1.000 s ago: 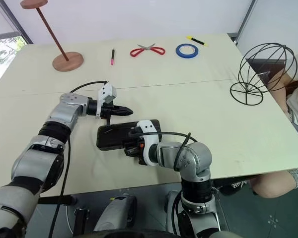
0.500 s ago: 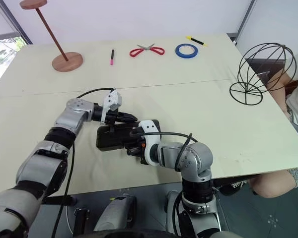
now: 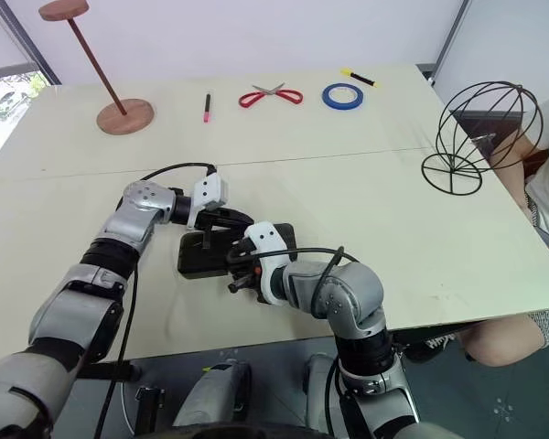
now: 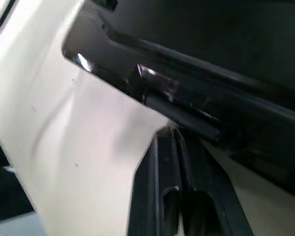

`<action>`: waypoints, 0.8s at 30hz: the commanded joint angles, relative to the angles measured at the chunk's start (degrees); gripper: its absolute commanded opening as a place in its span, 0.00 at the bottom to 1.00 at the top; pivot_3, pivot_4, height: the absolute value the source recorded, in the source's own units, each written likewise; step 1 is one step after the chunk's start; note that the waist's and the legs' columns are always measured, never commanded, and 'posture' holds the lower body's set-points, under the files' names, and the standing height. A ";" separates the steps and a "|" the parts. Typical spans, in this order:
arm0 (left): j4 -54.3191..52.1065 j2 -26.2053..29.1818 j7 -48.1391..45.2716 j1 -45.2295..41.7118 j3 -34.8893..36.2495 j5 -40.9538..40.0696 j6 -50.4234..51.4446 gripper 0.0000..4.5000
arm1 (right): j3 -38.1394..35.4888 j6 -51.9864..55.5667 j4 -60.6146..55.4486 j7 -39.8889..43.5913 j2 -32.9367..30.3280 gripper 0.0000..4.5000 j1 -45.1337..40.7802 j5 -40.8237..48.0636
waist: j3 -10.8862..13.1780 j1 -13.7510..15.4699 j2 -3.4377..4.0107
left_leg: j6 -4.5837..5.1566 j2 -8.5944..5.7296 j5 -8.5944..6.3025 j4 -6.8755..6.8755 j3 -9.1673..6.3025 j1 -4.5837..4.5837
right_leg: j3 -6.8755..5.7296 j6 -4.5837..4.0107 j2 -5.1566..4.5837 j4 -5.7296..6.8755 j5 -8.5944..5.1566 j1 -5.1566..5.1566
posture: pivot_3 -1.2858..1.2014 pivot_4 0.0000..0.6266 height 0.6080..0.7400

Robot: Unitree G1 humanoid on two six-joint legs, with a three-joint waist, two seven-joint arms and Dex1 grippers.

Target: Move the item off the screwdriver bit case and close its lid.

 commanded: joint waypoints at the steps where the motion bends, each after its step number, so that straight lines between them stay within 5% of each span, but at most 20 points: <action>1: -0.48 -1.51 -3.96 4.21 -5.80 2.98 -1.29 0.00 | 0.65 -8.32 -0.86 -1.63 -2.07 0.02 -1.69 -4.97 | -0.06 -0.05 -0.01 | 0.00 0.01 0.00 0.00 0.00 0.02 | 0.00 0.00 0.01 0.00 0.00 0.02 | 0.52 0.24 1.00; 13: 1.31 -1.74 0.35 1.12 -2.50 2.91 -2.57 0.00 | 2.26 -5.35 -4.70 4.88 -7.91 0.02 -2.88 0.82 | -0.28 0.37 -0.01 | 0.01 0.03 -0.01 0.05 -0.03 0.02 | -0.01 0.00 0.05 -0.04 0.00 0.11 | 0.52 0.24 1.00; 24: -4.98 1.52 5.46 1.69 3.32 -1.51 2.97 0.00 | -7.74 7.77 -12.62 15.63 -13.86 0.02 -4.34 12.55 | -0.25 0.13 -0.01 | 0.14 0.04 -0.08 0.07 -0.10 -0.06 | -0.05 0.01 0.05 -0.09 -0.01 0.06 | 0.52 0.24 1.00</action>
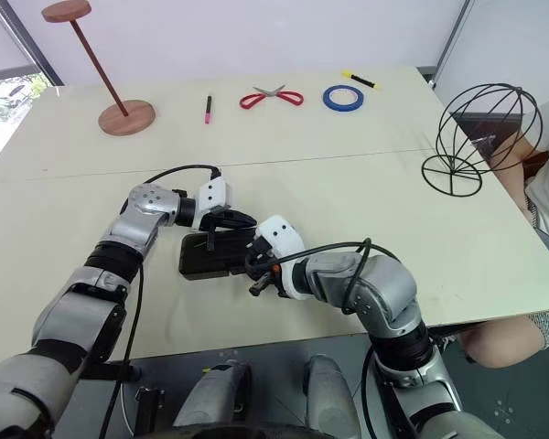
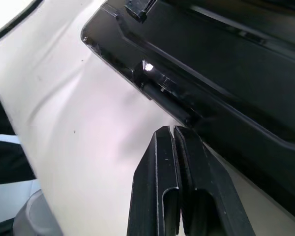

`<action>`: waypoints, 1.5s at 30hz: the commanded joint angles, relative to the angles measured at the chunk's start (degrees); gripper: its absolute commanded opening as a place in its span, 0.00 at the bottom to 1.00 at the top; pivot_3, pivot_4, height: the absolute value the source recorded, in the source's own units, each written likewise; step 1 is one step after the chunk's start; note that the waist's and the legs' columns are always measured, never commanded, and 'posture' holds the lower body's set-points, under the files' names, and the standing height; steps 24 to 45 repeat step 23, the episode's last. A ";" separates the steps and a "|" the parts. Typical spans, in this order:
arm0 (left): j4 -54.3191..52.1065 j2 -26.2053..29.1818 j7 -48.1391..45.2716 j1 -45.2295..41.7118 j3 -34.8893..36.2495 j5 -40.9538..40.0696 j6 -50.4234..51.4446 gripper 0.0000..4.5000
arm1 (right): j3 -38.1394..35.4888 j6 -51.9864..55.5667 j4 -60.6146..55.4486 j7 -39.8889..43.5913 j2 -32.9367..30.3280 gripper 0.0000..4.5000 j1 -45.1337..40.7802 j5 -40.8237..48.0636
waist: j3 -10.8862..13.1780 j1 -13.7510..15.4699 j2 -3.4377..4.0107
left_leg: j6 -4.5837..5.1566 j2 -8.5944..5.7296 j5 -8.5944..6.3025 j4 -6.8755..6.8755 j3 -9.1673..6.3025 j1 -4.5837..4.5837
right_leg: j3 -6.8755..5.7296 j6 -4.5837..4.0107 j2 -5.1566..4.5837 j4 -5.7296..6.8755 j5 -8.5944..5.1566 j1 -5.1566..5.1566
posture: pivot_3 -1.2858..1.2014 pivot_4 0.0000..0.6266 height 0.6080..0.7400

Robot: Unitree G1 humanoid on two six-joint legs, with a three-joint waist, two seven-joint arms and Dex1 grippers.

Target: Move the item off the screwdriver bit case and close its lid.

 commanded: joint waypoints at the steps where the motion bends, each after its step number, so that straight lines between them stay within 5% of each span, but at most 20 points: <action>1: -5.15 1.83 1.99 1.19 3.29 -2.74 3.74 0.00 | -5.30 4.44 -5.98 4.73 -1.66 0.02 -1.19 6.19 | 0.03 0.05 0.00 | 0.00 0.00 0.00 0.00 -0.03 -0.02 | 0.00 0.00 0.00 0.00 0.00 -0.02 | 0.52 0.24 1.00; 15: -50.89 14.28 14.37 20.97 22.54 -21.45 40.45 0.00 | -15.94 -17.26 -6.74 21.71 -29.22 0.02 -2.16 7.33 | 0.22 0.09 -0.06 | 0.04 0.02 -0.03 -0.08 -0.07 -0.05 | 0.00 0.03 -0.04 -0.09 -0.04 -0.06 | 0.52 0.24 1.00; 23: -73.47 10.94 26.31 39.85 30.91 -32.47 54.21 0.00 | -17.16 -25.62 -2.99 25.19 -34.57 0.02 1.36 5.64 | 0.27 0.58 -0.13 | 0.03 0.02 -0.03 -0.05 -0.06 -0.07 | 0.01 0.05 -0.13 -0.28 -0.06 0.05 | 0.52 0.24 1.00; 45: -73.47 10.94 26.31 39.85 30.91 -32.47 54.21 0.00 | -17.16 -25.62 -2.99 25.19 -34.57 0.02 1.36 5.64 | 0.27 0.58 -0.13 | 0.03 0.02 -0.03 -0.05 -0.06 -0.07 | 0.01 0.05 -0.13 -0.28 -0.06 0.05 | 0.52 0.24 1.00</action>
